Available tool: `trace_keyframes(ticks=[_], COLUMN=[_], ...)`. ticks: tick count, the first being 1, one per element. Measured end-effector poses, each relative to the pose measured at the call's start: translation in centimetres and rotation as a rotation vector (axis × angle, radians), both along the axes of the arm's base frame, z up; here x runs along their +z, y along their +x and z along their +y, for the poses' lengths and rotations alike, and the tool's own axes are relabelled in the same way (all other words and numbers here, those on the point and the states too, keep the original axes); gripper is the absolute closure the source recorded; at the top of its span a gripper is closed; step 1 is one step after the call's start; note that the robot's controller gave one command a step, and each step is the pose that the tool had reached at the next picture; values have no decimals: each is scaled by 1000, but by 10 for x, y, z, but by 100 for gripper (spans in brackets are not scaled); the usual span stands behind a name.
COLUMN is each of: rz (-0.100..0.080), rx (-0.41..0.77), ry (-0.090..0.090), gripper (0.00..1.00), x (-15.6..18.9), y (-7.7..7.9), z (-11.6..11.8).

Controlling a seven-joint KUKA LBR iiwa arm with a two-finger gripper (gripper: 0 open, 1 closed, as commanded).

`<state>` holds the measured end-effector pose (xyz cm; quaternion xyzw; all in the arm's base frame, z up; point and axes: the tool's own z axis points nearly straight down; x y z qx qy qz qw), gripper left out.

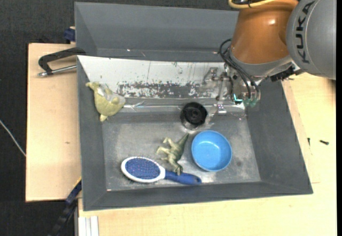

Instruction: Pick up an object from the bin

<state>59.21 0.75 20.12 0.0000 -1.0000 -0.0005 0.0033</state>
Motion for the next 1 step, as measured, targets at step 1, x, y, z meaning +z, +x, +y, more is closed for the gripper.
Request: trace_keyframes(ticks=[1], rz=[-27], rx=[409], ry=[-2], gripper=[0], x=[-111], y=[-22], z=[-5])
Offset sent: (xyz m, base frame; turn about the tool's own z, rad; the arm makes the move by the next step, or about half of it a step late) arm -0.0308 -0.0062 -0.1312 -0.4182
